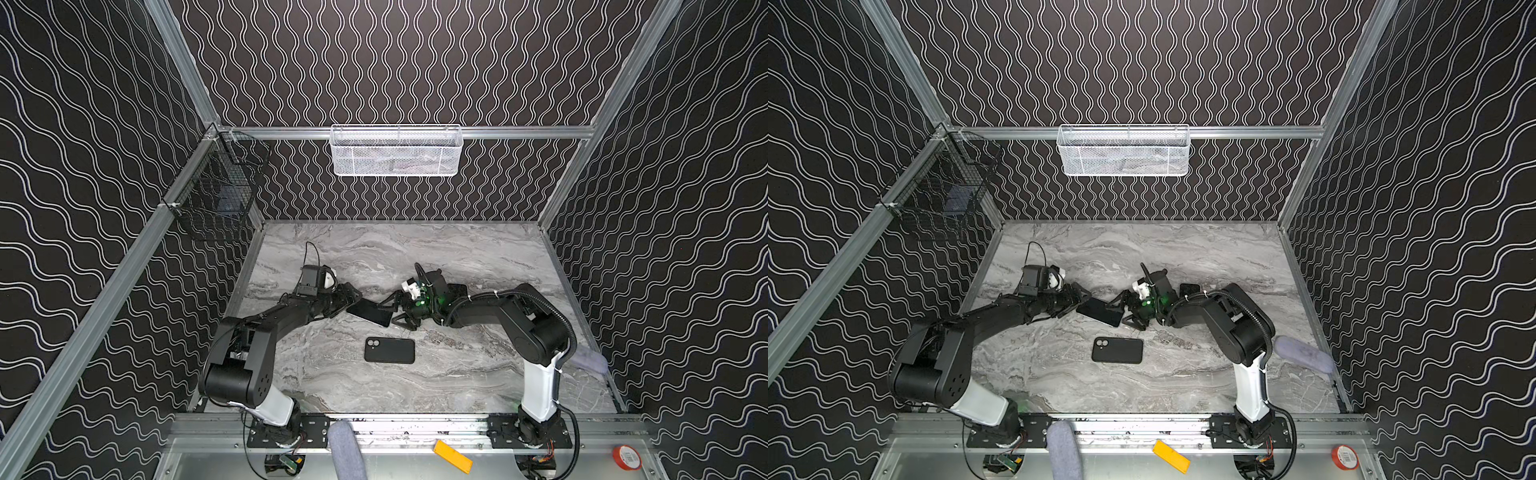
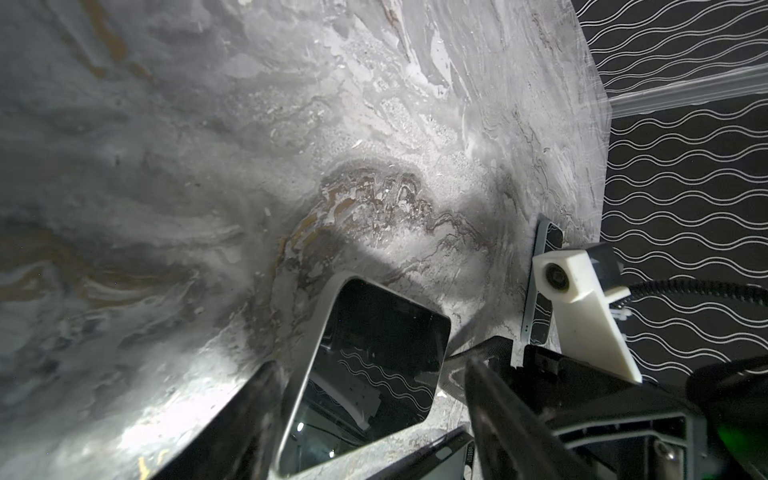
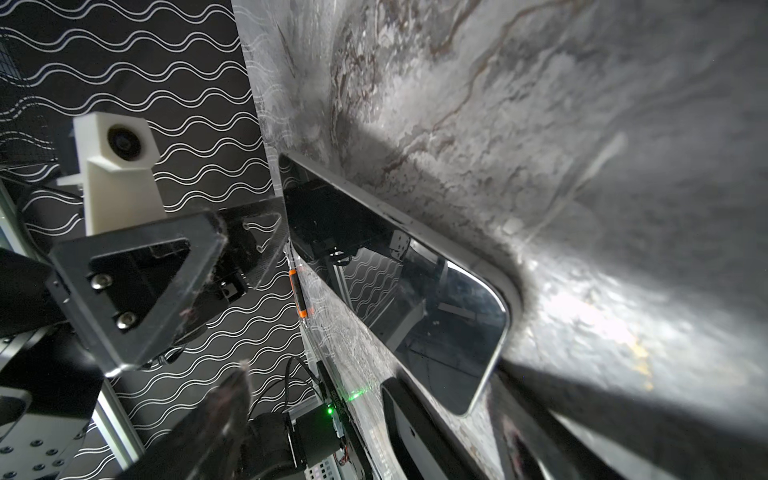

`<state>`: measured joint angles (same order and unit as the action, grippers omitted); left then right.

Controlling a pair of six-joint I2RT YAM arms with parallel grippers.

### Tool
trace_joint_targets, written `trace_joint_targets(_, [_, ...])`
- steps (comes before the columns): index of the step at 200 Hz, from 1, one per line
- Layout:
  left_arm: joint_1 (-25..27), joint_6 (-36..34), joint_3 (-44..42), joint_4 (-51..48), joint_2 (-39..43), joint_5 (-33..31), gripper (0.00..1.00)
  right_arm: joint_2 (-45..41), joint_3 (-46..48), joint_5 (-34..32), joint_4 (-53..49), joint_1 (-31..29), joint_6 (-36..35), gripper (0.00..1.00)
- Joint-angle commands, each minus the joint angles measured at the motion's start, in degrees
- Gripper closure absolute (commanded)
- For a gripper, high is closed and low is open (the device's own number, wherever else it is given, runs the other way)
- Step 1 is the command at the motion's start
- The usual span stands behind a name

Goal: Put the phone into the phone case

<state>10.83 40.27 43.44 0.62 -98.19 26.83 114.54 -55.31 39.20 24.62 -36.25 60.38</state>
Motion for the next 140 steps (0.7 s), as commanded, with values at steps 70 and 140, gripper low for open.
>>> trace_joint_targets(70, [0.86,-0.53,2.43,-0.55,-3.52,8.27,0.31,1.41,0.13,-6.46,-9.96,0.17,-1.95,0.08])
trace_joint_targets(140, [1.38,-4.55,4.35,-4.96,-4.73,12.77,0.33,3.12,-1.44,-5.66,-12.26,1.01,-4.51,0.08])
